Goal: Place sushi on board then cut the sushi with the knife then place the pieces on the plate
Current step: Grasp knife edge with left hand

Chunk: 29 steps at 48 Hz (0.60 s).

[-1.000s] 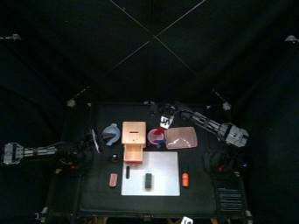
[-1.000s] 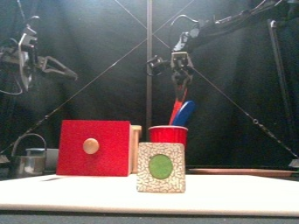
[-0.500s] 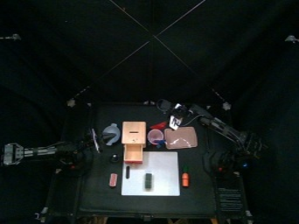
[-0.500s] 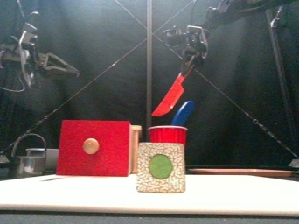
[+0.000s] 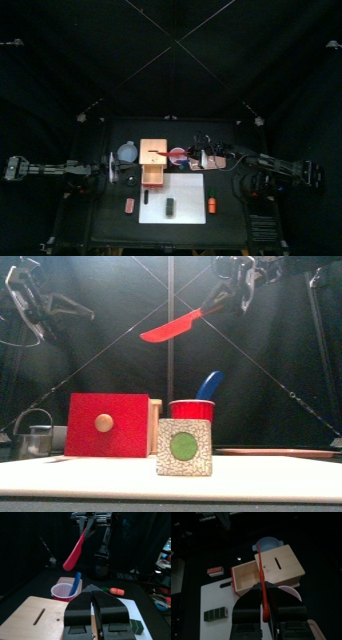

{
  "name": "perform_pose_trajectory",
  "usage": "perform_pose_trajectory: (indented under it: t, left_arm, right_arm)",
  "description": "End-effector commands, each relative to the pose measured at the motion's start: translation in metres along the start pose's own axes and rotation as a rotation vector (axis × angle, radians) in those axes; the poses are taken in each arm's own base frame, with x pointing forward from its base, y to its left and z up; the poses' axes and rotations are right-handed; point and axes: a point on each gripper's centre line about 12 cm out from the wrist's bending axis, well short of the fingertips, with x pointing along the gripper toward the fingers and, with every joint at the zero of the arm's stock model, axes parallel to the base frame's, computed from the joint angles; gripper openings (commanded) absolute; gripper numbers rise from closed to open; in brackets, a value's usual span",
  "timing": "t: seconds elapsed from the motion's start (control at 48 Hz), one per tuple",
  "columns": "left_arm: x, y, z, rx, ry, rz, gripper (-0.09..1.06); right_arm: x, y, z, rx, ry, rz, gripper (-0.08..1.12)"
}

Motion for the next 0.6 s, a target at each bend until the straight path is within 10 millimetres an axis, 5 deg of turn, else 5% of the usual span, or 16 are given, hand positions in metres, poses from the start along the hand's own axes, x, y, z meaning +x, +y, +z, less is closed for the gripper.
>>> perform_pose_trajectory:
  t: [0.021, 0.146, 0.396, 0.604]
  left_arm:
    - [0.019, -0.015, 0.005, -0.012, 0.015, -0.054, 0.31]
    - [0.037, -0.032, -0.004, -0.061, 0.081, -0.086, 0.31]
    - [0.075, -0.053, -0.058, -0.095, 0.452, -0.09, 0.31]
    - [0.09, -0.06, -0.073, -0.056, 0.618, -0.11, 0.31]
  right_arm:
    - [-0.007, 0.008, 0.003, -0.007, -0.082, 0.017, 0.37]
    - [-0.006, 0.012, -0.001, -0.009, -0.084, 0.027, 0.37]
    - [-0.005, 0.018, -0.003, -0.025, -0.108, 0.04, 0.37]
    - [-0.008, 0.018, -0.004, -0.024, -0.111, 0.043, 0.37]
